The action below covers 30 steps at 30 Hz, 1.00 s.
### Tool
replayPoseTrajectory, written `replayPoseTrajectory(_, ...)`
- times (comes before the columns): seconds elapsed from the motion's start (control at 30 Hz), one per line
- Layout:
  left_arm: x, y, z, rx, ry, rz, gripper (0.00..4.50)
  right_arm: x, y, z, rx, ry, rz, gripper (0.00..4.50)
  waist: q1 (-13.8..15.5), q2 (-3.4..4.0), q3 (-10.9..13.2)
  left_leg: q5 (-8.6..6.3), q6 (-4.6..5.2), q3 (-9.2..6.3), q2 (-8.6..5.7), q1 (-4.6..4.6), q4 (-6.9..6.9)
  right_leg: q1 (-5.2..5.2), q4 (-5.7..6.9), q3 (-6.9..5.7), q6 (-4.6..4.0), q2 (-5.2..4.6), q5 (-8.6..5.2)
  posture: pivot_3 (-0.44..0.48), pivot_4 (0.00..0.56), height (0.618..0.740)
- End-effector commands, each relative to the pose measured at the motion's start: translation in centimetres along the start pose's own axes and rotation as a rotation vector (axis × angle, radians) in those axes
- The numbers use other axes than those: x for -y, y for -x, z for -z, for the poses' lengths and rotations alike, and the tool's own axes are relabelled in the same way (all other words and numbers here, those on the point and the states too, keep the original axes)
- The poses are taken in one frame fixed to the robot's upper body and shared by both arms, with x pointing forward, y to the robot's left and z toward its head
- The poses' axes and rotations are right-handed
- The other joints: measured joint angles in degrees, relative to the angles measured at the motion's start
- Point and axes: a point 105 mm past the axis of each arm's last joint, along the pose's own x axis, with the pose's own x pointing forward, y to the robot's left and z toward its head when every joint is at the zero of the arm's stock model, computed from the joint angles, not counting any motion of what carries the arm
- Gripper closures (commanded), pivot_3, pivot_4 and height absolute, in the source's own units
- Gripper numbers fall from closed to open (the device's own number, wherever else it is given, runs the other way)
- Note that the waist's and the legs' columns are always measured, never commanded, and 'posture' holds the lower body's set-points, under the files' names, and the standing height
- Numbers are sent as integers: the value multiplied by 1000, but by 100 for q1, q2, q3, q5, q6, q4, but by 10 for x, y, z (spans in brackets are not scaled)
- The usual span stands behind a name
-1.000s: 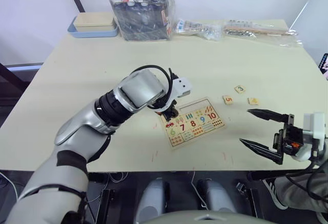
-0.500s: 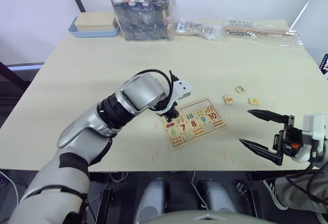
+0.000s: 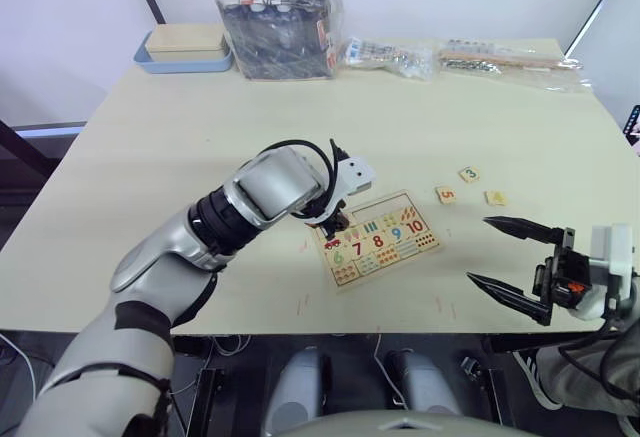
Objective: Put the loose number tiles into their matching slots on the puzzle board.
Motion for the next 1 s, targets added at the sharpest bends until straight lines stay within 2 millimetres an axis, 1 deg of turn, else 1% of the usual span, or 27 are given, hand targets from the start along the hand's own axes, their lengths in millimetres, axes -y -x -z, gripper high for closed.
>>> replayPoseTrajectory(0.03, 3, 2, -3, 17, -30, 4, 3495, -1, 0, -12, 28, 53, 0, 0, 0, 0, 0, 0, 0, 0, 0, 0, 0, 0, 0, 0, 0, 0, 0, 0, 150, 740)
replayPoseTrajectory(0.77, 2, 2, -3, 23, -43, 4, 3495, -1, 0, -10, 25, 44, 4, 0, 1, 0, 0, 0, 0, 0, 0, 0, 0, 0, 0, 0, 0, 0, 0, 0, 150, 740)
replayPoseTrajectory(0.8, 2, 2, -3, 23, -42, 4, 2477, -1, 0, -10, 25, 44, 4, 0, 0, 0, 0, 0, 0, 0, 0, 0, 0, 0, 0, 0, 0, 0, 0, 0, 150, 740)
replayPoseTrajectory(0.83, 2, 2, -3, 24, -42, 4, 2213, -1, 0, -10, 25, 44, 4, 0, 0, 0, 0, 0, 0, 0, 0, 0, 0, 0, 0, 0, 0, 0, 0, 0, 150, 740)
replayPoseTrajectory(0.87, 2, 2, -3, 24, -42, 3, 1729, -1, 0, -9, 25, 43, 4, 0, 0, 0, 0, 0, 0, 0, 0, 0, 0, 0, 0, 0, 0, 0, 0, 0, 150, 740)
replayPoseTrajectory(0.9, 2, 2, -3, 25, -41, 2, 1350, -2, 0, -9, 25, 43, 4, 0, 0, 0, 0, 0, 0, 0, 0, 0, 0, 0, 0, -1, 0, 0, 0, 0, 150, 740)
replayPoseTrajectory(0.93, 1, 2, -3, 25, -41, 1, 758, -2, 0, -9, 25, 43, 4, 0, 0, 0, 0, 0, 0, 0, 0, 0, 0, 0, 0, 0, 0, 0, 0, 0, 150, 740)
replayPoseTrajectory(1.0, 2, 2, -3, 30, -44, 1, 16, -2, 0, -9, 26, 43, 3, 0, 0, 0, 0, 0, 0, 0, 0, 0, 0, 0, 0, 0, 0, 0, 0, 0, 150, 740)
